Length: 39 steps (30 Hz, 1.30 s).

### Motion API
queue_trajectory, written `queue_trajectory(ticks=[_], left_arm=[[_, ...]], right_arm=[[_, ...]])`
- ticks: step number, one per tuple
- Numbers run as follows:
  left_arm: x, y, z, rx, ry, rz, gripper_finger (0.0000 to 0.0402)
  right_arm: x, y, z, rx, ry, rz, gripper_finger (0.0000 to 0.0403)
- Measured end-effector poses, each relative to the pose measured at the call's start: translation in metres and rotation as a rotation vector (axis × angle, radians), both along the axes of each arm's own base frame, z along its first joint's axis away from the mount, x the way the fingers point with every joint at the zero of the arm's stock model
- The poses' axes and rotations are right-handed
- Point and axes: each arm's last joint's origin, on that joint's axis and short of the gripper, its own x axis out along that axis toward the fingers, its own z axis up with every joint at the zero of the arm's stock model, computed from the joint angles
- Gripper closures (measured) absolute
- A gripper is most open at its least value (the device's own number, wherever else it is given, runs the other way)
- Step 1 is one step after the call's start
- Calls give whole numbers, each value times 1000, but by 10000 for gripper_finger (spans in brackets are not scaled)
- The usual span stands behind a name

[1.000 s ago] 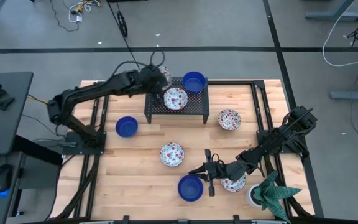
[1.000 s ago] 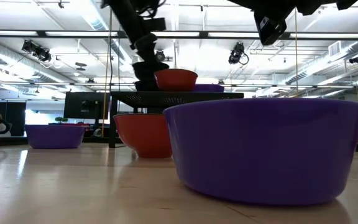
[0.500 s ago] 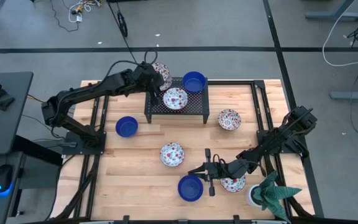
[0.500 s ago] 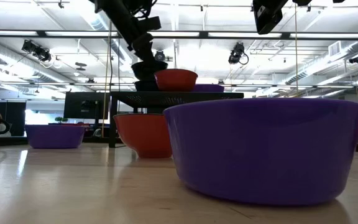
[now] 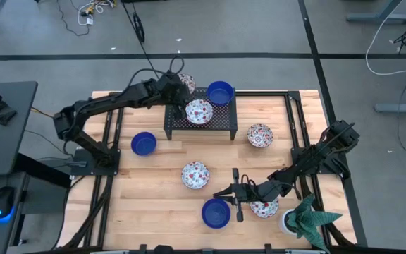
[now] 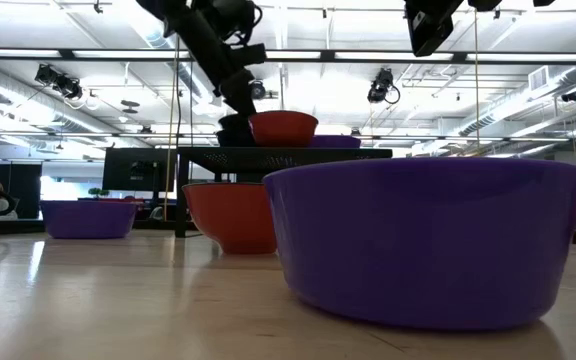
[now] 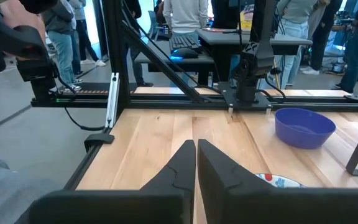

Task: Pick & Place Mini bowls
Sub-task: Stack the bottom black bowl on the black bowl on the shelf

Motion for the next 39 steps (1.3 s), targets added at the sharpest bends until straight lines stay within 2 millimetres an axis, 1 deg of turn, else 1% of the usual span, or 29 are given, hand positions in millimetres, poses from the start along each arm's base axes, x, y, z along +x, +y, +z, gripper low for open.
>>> queue_trajectory(ticks=[19,26,31,39], left_arm=[[-4,5,-4,-43,19,3,389],[-4,5,-5,-62,14,-16,389],[-4,5,-5,-67,14,-10,379],[-5,4,-5,-73,20,-9,378]], right_arm=[[0,0,0,-6,0,1,383],[0,0,0,-7,0,1,383],[0,0,0,-8,0,1,383],[0,0,0,-8,0,1,383]])
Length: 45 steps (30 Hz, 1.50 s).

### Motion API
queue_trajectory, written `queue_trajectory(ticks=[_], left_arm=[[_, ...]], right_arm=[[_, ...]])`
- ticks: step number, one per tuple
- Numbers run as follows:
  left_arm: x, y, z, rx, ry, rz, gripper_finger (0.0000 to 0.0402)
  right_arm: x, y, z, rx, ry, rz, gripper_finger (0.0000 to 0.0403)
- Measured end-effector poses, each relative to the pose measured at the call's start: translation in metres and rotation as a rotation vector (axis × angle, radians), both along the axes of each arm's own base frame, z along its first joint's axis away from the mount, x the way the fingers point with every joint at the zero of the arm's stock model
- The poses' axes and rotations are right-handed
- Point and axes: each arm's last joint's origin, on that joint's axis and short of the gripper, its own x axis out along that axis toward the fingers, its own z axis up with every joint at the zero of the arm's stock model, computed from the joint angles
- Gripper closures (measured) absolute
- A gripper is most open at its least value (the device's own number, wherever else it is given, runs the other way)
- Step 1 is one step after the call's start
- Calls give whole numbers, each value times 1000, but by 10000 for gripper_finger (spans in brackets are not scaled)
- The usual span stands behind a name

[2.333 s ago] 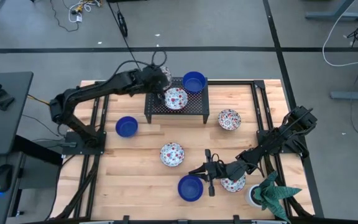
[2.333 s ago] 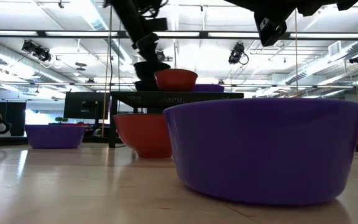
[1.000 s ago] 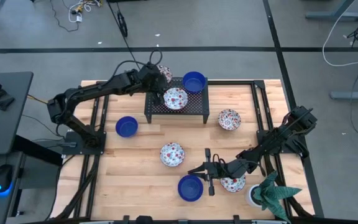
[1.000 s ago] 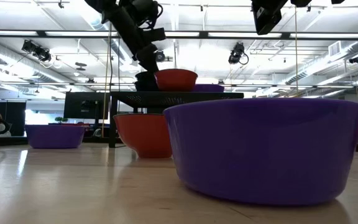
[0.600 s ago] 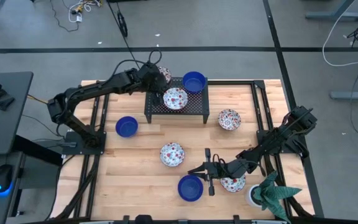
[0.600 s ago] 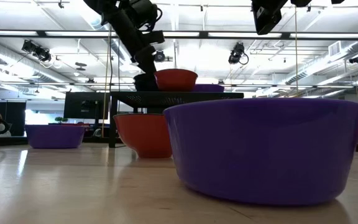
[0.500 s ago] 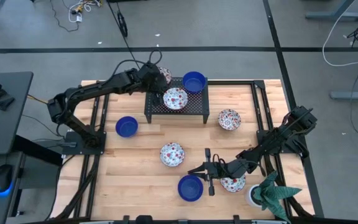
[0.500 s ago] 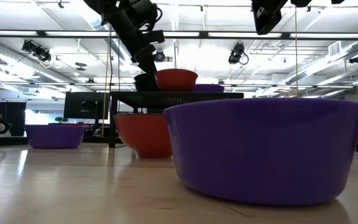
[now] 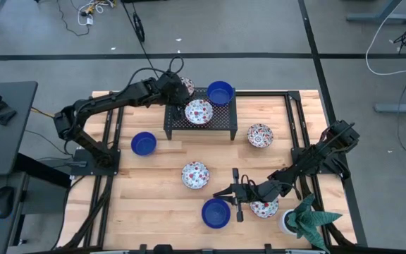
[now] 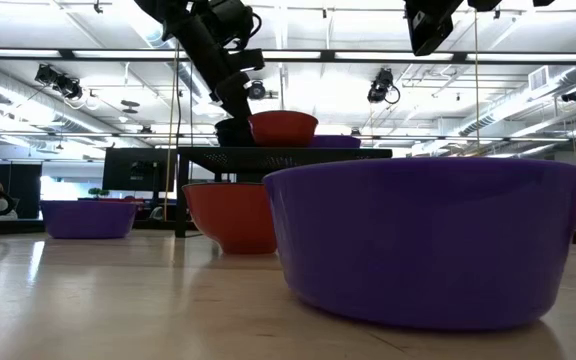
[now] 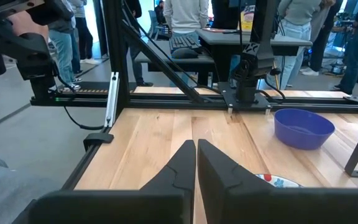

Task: Pick & Place Mini bowls
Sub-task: Stack the bottom black bowl on the black bowl on the shelf

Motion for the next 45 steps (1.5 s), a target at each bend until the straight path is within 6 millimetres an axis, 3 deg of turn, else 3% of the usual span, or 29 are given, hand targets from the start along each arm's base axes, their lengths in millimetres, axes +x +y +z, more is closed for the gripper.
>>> queue_trajectory(ticks=[35,45], left_arm=[[0,0,0,-4,0,10,360],[-1,0,0,3,3,18,287]], right_arm=[[0,0,0,-1,0,0,383],[0,0,0,-7,0,1,383]])
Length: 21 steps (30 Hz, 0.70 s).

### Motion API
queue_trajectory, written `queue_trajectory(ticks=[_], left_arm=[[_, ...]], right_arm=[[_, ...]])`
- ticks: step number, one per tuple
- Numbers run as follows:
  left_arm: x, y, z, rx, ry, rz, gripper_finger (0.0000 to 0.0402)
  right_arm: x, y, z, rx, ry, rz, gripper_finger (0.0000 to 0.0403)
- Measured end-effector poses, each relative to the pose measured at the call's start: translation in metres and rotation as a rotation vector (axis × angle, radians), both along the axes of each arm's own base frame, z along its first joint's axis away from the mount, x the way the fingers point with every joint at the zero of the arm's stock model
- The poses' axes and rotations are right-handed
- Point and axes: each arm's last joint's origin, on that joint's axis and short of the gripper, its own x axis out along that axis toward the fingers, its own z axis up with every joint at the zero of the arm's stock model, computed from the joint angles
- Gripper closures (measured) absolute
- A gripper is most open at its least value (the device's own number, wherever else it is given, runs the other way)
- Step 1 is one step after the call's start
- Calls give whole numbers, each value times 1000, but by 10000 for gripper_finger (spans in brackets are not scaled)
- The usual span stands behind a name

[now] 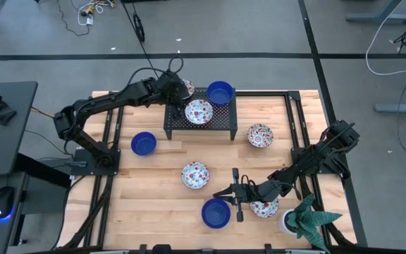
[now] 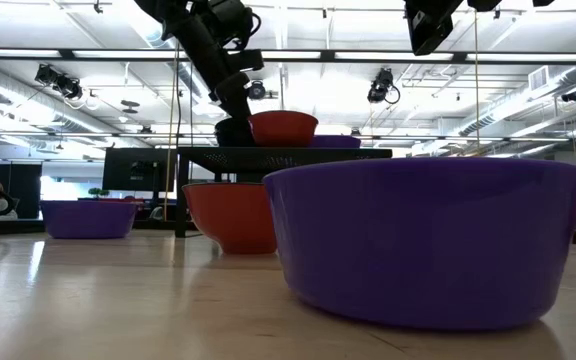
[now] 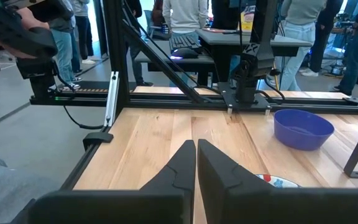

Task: Pick & Place Mini bowls
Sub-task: Stack the bottom black bowl on the black bowl on the shelf

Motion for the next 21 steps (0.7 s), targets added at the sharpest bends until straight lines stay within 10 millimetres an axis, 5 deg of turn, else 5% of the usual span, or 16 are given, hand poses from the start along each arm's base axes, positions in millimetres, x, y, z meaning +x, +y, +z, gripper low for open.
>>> queue_trajectory(ticks=[9,21], left_arm=[[0,0,1,2,-1,-2,255],[-2,-1,22,-13,14,-10,261]], right_arm=[[0,0,0,-3,0,0,383],[0,0,-1,-7,6,0,383]])
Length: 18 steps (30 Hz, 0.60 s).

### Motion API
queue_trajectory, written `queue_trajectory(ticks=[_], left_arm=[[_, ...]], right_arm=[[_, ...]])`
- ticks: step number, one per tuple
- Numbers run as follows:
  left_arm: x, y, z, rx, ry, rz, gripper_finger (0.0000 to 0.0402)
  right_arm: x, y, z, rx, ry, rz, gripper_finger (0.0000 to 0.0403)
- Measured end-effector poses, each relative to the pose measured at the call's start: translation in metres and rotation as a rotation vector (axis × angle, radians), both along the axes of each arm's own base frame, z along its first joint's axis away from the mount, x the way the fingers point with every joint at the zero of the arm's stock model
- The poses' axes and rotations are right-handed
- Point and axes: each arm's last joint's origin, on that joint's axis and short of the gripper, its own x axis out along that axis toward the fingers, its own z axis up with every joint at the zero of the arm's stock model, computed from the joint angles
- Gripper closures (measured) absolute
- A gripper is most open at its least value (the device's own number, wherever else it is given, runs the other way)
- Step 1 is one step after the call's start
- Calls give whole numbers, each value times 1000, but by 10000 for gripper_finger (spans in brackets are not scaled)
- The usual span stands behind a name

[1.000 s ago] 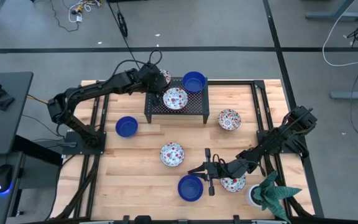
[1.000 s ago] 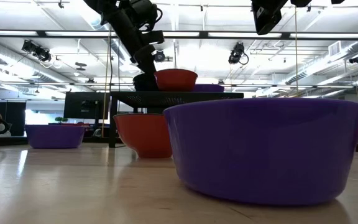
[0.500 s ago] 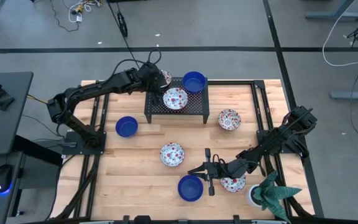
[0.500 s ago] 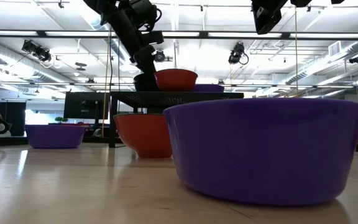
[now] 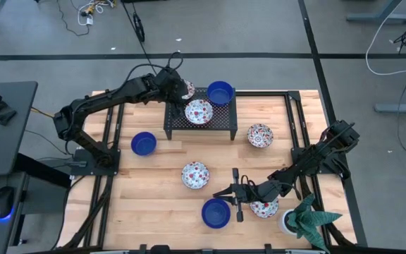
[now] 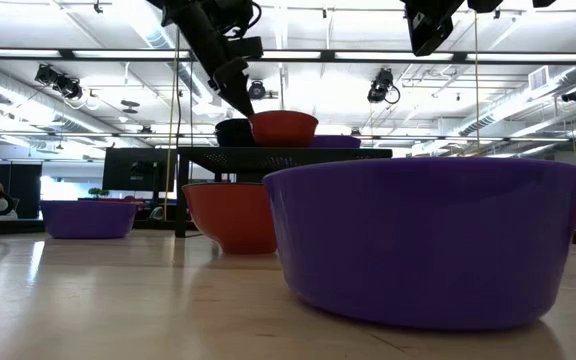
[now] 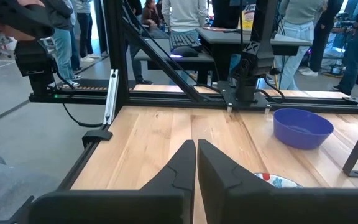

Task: Pick & Place Mini bowls
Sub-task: Stack the bottom black bowl on the black bowl on the shelf

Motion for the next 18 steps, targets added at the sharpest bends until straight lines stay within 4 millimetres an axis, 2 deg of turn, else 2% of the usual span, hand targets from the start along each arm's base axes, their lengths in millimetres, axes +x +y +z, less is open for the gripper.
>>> queue_trajectory(ticks=[6,13,18], left_arm=[[0,1,-2,3,0,5,272],[-2,3,-11,4,21,3,316],[-1,3,-9,17,1,3,337]], right_arm=[[0,0,0,0,0,0,383],[0,0,0,1,0,0,383],[0,0,0,0,0,0,383]])
